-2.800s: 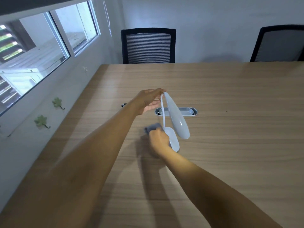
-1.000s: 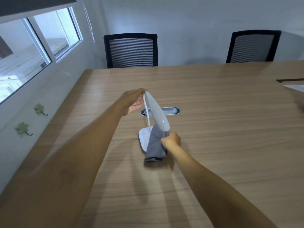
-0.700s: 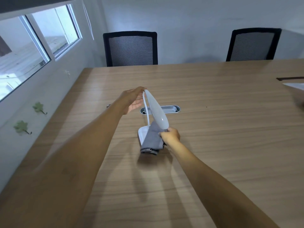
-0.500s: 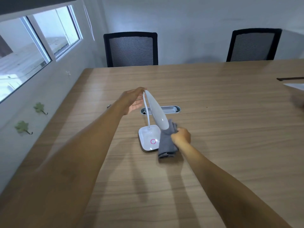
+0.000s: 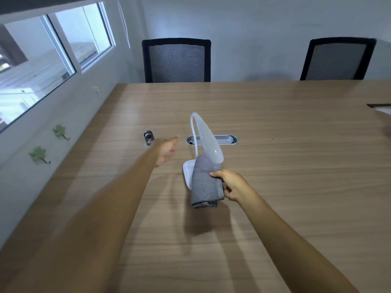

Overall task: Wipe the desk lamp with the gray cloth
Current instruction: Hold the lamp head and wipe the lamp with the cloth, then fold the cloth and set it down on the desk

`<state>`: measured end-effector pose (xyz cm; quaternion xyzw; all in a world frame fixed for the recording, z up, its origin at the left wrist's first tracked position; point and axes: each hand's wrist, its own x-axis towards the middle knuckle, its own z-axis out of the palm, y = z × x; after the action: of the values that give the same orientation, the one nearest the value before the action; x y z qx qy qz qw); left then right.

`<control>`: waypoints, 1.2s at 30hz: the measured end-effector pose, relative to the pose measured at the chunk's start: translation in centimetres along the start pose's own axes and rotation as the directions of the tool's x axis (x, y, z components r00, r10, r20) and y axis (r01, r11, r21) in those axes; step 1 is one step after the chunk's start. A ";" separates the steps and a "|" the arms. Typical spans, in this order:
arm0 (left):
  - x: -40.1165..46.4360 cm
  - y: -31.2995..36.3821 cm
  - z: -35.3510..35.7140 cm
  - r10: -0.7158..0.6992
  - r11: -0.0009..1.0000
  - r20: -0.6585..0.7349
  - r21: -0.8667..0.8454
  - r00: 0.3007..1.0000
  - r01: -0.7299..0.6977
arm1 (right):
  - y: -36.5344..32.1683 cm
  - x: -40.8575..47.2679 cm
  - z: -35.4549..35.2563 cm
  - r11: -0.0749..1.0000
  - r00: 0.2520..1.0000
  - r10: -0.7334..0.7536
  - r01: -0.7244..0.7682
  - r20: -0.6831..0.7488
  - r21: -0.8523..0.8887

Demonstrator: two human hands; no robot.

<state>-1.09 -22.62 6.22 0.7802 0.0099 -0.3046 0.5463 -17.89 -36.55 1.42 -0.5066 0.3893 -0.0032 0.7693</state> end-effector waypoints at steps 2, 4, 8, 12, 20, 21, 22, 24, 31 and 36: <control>0.0 -2.3 -0.7 -0.104 0.994 0.102 0.044 0.989 0.100 | 0.7 0.0 1.1 1.000 0.996 0.022 -0.023 0.088 0.003; -0.3 -4.0 -1.5 -0.184 0.983 0.234 0.044 0.955 0.179 | 1.5 0.2 2.2 0.999 0.986 0.050 -0.046 0.161 -0.030; -0.5 -6.1 -3.0 -0.224 0.969 0.324 -0.029 0.919 0.246 | 2.6 0.7 4.5 0.988 0.965 0.111 -0.081 0.236 -0.132; -0.7 -7.2 -5.5 -0.194 0.971 0.208 -0.101 0.959 0.218 | 3.4 0.9 7.0 0.971 0.951 0.187 -0.141 0.245 -0.194; -1.6 -10.2 -13.2 -0.201 0.967 -0.062 -0.175 0.978 0.187 | 6.1 1.2 16.2 0.932 0.916 0.271 -0.173 0.295 -0.320; -1.7 -10.6 -14.2 -0.203 0.966 -0.086 -0.182 0.975 0.185 | 6.5 1.1 17.4 0.928 0.918 0.269 -0.166 0.292 -0.335; -1.7 -10.9 -15.1 -0.207 0.966 -0.107 -0.178 0.972 0.186 | 6.9 1.1 18.5 0.924 0.921 0.264 -0.157 0.285 -0.349; -1.5 -11.4 -16.6 -0.217 0.969 -0.150 -0.155 0.965 0.194 | 7.7 1.2 20.4 0.920 0.922 0.264 -0.153 0.283 -0.361; 0.0 -12.5 -19.9 -0.221 0.970 -0.197 -0.150 0.955 0.193 | 9.5 2.1 24.3 0.907 0.903 0.321 -0.206 0.287 -0.367; 1.6 -12.7 -20.0 -0.163 0.986 -0.244 -0.009 0.956 0.166 | 10.0 2.8 25.1 0.884 0.886 0.378 -0.258 0.269 -0.390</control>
<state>5.14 -0.85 -0.94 0.8112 0.1400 -0.2508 0.5094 -4.74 -13.33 -3.43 -0.5540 0.3250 0.2795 0.7137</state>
